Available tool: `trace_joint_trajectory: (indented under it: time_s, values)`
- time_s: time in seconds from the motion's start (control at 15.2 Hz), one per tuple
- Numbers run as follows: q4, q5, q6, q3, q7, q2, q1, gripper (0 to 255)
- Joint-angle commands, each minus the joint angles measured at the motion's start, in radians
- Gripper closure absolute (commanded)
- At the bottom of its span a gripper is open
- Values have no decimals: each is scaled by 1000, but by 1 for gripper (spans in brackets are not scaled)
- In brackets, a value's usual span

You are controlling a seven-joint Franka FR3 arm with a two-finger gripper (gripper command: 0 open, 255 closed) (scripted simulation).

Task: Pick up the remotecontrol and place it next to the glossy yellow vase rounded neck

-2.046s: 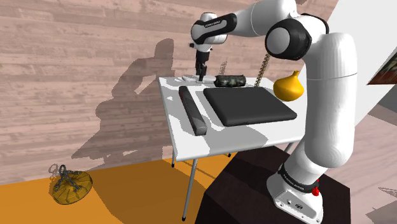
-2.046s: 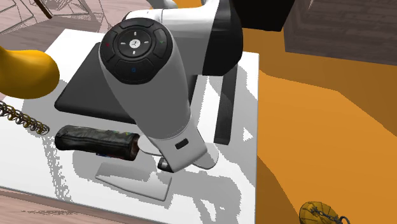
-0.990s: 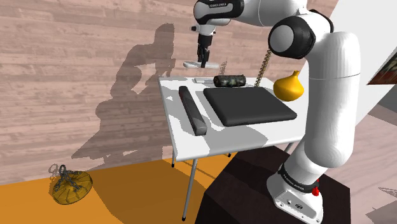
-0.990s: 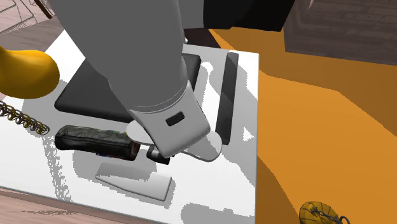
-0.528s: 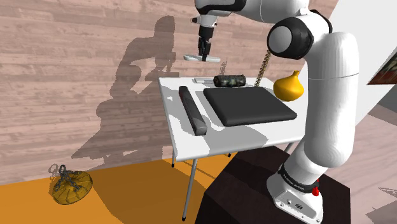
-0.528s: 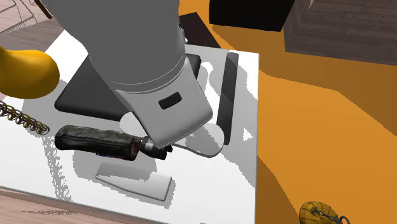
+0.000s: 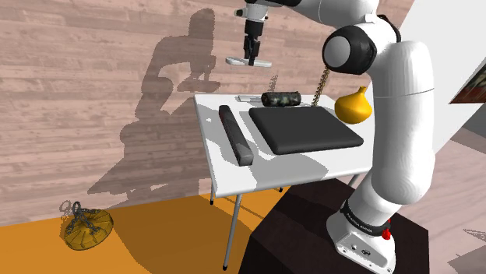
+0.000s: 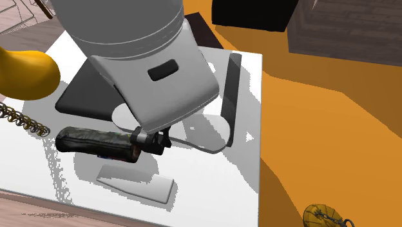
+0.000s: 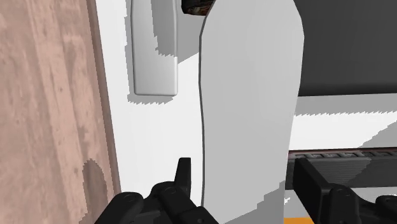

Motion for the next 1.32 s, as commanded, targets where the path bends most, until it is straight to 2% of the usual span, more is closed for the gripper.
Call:
trace_joint_trajectory:
  time_s: [0.0, 0.33, 0.46, 0.66, 0.92, 1.25]
  values:
    - [52, 3, -37, 1, 2, 14, -6, 255]
    - [213, 16, -139, 5, 8, 73, -29, 255]
    - [-17, -10, -51, -11, -19, -68, -7, 255]
    - [-240, -43, 24, -28, -50, -217, 3, 255]
    - [-456, -84, 85, -48, -87, -376, 0, 255]
    - [-659, -135, 127, -74, -133, -545, -20, 255]
